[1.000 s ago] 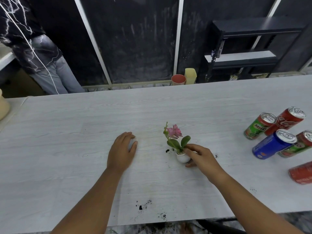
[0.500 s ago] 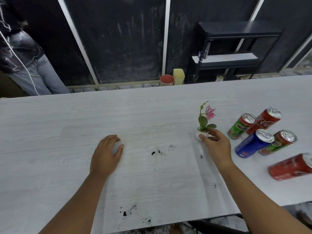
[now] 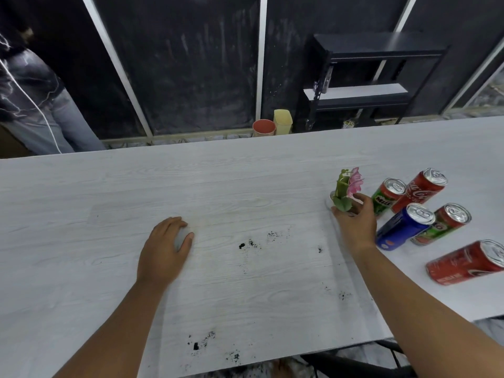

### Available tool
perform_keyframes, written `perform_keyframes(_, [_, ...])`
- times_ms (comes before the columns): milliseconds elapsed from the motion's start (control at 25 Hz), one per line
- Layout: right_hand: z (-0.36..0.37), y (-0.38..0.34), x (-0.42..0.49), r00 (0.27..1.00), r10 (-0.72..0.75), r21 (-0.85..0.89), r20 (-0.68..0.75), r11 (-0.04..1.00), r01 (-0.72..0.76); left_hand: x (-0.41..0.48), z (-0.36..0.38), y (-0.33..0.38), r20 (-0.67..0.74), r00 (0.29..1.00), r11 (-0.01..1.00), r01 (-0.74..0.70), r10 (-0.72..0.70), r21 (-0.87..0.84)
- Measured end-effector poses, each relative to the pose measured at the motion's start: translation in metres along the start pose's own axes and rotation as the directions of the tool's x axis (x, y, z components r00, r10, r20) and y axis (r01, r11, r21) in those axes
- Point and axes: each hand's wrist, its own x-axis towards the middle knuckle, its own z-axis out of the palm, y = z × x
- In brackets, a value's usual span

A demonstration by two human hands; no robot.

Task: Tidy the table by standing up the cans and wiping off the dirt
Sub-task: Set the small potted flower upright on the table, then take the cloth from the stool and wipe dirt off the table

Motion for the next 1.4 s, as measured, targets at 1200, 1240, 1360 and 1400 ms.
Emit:
perform_keyframes(1200, [-0.301, 0.137, -0.329, 0.836, 0.069, -0.244, -0.544, 0.941, -0.236, -0.234, 0.103, 0.457, 0.145, 0.414, 0.383, -0.580, 0.899, -0.718])
perform_keyframes(1240, [-0.312, 0.150, -0.340, 0.815, 0.114, -0.209, -0.568, 0.938, -0.276, -0.249, 0.112, 0.465, 0.199, 0.371, 0.385, -0.542, 0.907, -0.747])
perform_keyframes(1360, [-0.335, 0.192, -0.368, 0.728, 0.272, -0.092, -0.630, 0.904, -0.417, -0.286, 0.149, 0.475, 0.407, 0.257, 0.481, -0.431, 0.877, -0.763])
perform_keyframes(1400, [-0.339, 0.206, -0.374, 0.703, 0.322, -0.060, -0.634, 0.886, -0.460, -0.295, 0.162, 0.474, 0.468, 0.235, 0.523, -0.426, 0.852, -0.738])
